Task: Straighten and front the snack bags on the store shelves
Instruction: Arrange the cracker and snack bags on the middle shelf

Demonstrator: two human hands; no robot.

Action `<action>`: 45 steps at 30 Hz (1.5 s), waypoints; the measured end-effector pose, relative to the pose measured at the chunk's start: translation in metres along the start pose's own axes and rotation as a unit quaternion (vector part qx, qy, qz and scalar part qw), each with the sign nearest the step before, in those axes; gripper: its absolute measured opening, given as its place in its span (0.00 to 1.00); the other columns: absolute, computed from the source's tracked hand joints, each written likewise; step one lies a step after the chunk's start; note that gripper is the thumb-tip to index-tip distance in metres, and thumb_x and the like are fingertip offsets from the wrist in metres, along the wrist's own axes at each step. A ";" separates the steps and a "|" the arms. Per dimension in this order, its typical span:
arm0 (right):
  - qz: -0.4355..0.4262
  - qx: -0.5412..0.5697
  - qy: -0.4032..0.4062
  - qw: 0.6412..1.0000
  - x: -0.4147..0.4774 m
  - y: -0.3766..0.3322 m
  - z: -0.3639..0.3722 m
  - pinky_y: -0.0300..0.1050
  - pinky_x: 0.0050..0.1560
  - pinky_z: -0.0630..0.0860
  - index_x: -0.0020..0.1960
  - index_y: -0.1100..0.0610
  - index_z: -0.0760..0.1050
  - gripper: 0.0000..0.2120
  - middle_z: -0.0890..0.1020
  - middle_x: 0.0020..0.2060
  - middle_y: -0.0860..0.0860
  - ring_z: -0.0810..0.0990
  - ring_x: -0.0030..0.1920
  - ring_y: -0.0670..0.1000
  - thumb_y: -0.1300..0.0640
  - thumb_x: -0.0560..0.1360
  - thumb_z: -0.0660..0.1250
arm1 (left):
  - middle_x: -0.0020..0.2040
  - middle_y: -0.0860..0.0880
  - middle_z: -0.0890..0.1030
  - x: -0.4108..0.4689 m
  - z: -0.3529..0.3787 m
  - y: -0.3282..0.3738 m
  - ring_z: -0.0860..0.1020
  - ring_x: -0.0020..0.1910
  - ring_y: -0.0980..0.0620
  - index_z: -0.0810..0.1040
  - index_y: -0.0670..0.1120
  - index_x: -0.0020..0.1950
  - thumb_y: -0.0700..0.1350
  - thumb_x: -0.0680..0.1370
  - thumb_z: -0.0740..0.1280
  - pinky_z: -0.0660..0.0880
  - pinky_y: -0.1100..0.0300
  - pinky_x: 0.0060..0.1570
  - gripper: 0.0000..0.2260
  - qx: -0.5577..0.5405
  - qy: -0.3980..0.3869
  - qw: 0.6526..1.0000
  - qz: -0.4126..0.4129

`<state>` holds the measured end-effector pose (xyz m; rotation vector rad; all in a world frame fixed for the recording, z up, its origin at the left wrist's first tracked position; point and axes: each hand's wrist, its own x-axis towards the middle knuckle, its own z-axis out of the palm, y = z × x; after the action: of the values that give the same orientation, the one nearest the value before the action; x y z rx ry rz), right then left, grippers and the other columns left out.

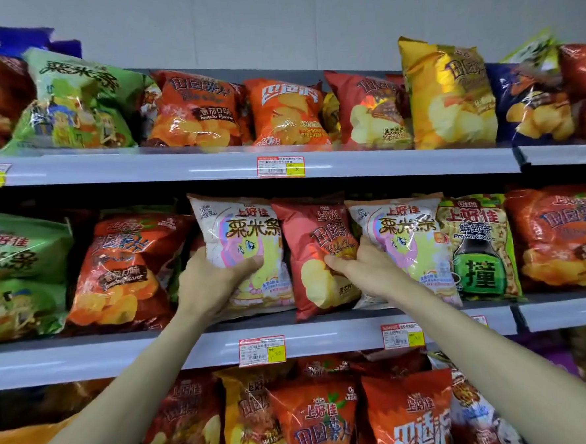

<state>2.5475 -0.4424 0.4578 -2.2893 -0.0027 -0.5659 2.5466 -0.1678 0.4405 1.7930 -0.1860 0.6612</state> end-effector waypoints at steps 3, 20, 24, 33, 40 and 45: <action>-0.003 0.028 0.000 1.000 0.002 0.003 -0.002 0.57 0.71 0.73 0.79 0.53 0.60 0.44 0.76 0.71 0.51 0.76 0.70 0.57 0.33 0.72 0.71 | 0.48 0.58 0.87 -0.011 0.007 0.004 0.86 0.48 0.54 0.80 0.56 0.52 0.65 0.63 0.83 0.83 0.47 0.55 0.25 0.028 0.040 0.998 0.032; -0.004 0.118 -0.037 0.992 0.015 0.007 0.009 0.54 0.66 0.79 0.63 0.49 0.78 0.47 0.86 0.56 0.46 0.84 0.58 0.51 0.27 0.50 0.82 | 0.42 0.58 0.88 -0.029 -0.060 0.007 0.87 0.41 0.55 0.85 0.55 0.51 0.66 0.62 0.83 0.85 0.46 0.47 0.24 0.034 0.109 0.992 0.054; -0.007 0.130 -0.065 0.989 0.010 -0.007 0.015 0.48 0.64 0.77 0.61 0.49 0.75 0.28 0.84 0.55 0.45 0.82 0.56 0.48 0.40 0.68 0.82 | 0.41 0.57 0.88 -0.036 -0.083 0.007 0.87 0.38 0.56 0.87 0.53 0.53 0.58 0.66 0.84 0.85 0.50 0.46 0.19 0.012 0.117 0.992 0.046; -0.001 0.194 -0.086 0.977 0.009 -0.016 0.043 0.49 0.64 0.76 0.67 0.53 0.66 0.41 0.83 0.51 0.46 0.81 0.49 0.43 0.39 0.65 0.83 | 0.43 0.49 0.89 -0.059 -0.127 0.000 0.89 0.40 0.48 0.87 0.47 0.56 0.48 0.68 0.83 0.84 0.59 0.35 0.18 -0.095 0.118 0.988 0.018; -0.017 0.188 -0.054 0.981 0.003 -0.053 0.091 0.59 0.71 0.72 0.79 0.56 0.53 0.53 0.78 0.68 0.51 0.77 0.68 0.58 0.32 0.69 0.76 | 0.50 0.44 0.89 -0.080 -0.161 -0.024 0.89 0.45 0.40 0.88 0.50 0.58 0.53 0.65 0.82 0.81 0.38 0.57 0.22 -0.154 0.135 0.979 -0.024; -0.034 0.165 -0.079 0.982 -0.003 -0.085 0.124 0.56 0.71 0.71 0.79 0.53 0.50 0.47 0.75 0.71 0.52 0.74 0.70 0.60 0.34 0.74 0.71 | 0.48 0.44 0.89 -0.090 -0.161 -0.023 0.89 0.43 0.41 0.88 0.48 0.52 0.54 0.59 0.84 0.86 0.51 0.39 0.24 -0.175 0.134 0.975 -0.015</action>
<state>2.5796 -0.2968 0.4399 -2.0079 -0.2361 -0.3832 2.4277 -0.0298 0.4042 1.3531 -0.0853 0.7881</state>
